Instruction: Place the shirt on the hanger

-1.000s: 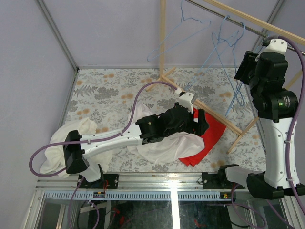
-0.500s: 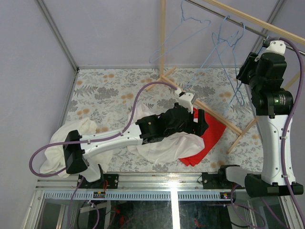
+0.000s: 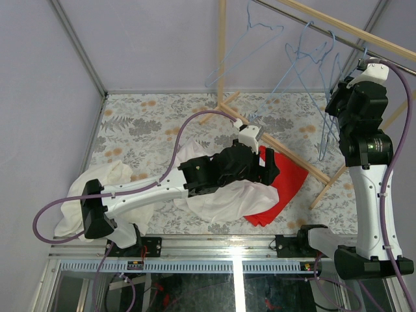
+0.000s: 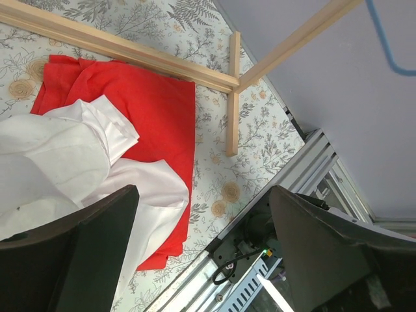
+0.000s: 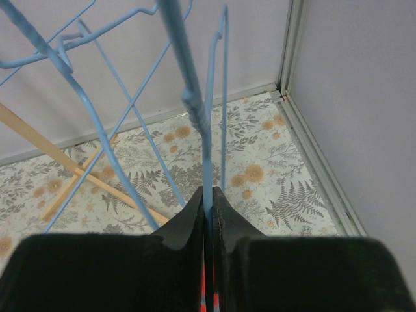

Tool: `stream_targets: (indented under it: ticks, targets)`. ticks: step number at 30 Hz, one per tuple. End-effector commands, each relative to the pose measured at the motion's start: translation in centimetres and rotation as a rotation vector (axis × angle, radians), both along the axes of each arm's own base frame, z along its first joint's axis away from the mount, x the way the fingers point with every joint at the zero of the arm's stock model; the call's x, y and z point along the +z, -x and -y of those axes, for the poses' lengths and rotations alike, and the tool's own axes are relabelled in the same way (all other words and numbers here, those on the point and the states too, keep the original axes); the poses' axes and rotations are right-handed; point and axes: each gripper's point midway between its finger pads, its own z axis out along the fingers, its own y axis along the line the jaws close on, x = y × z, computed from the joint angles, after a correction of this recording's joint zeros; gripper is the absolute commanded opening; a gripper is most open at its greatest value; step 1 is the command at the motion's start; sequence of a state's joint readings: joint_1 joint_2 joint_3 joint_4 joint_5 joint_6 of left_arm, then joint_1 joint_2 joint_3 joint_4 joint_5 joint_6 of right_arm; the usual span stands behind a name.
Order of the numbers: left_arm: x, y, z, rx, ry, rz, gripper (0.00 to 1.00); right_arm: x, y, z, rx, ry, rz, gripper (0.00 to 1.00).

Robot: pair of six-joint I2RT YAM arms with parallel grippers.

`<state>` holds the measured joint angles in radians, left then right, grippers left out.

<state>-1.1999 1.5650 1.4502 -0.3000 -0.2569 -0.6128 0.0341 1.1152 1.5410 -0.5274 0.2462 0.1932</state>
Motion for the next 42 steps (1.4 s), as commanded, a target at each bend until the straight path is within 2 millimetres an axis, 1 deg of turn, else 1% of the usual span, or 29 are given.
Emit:
stream_targets:
  ticks: [1, 2, 9, 12, 13, 15, 21, 24, 28, 30, 37, 42]
  targets:
    - [0.8, -0.1, -0.8, 0.016, 0.002, 0.028, 0.82, 2.7, 0.3, 1.3, -0.053, 0.048, 0.124, 0.03]
    - [0.7, 0.0, -0.8, 0.014, 0.001, 0.028, 0.82, 2.7, 0.4, 1.4, -0.056, 0.055, 0.133, 0.00]
    - [0.3, 0.2, -0.8, 0.003, -0.016, 0.021, 0.82, 3.5, 0.6, 2.3, -0.085, 0.136, 0.233, 0.00]
    - [0.2, 0.2, -0.8, 0.006, -0.018, 0.016, 0.81, 3.6, 0.7, 2.3, -0.082, 0.167, 0.279, 0.00]
    - [0.1, 0.2, -0.8, 0.008, -0.017, 0.012, 0.81, 4.0, 1.0, 2.4, -0.084, 0.176, 0.307, 0.00]
    - [0.0, 0.2, -0.8, 0.011, -0.016, 0.008, 0.81, 4.2, 1.2, 2.5, -0.091, 0.191, 0.340, 0.00]
    - [-0.1, 0.3, -0.7, 0.007, -0.017, 0.001, 0.81, 4.8, 1.6, 2.4, -0.080, 0.224, 0.396, 0.00]
    - [-0.1, 0.3, -0.8, 0.006, -0.018, 0.001, 0.81, 5.6, 2.1, 2.2, -0.073, 0.226, 0.437, 0.00]
    - [-0.2, 0.3, -0.8, 0.007, -0.022, -0.002, 0.81, 6.8, 2.8, 2.4, -0.091, 0.248, 0.490, 0.00]
    - [-0.4, 0.3, -0.9, 0.009, -0.024, -0.003, 0.81, 7.0, 2.9, 2.6, -0.096, 0.261, 0.493, 0.00]
    - [-0.7, 0.5, -0.9, 0.008, -0.023, -0.012, 0.80, 6.6, 3.4, 2.8, -0.112, 0.305, 0.527, 0.00]
    - [-0.8, 0.4, -1.0, 0.009, -0.027, -0.011, 0.80, 7.3, 3.9, 3.2, -0.139, 0.384, 0.591, 0.00]
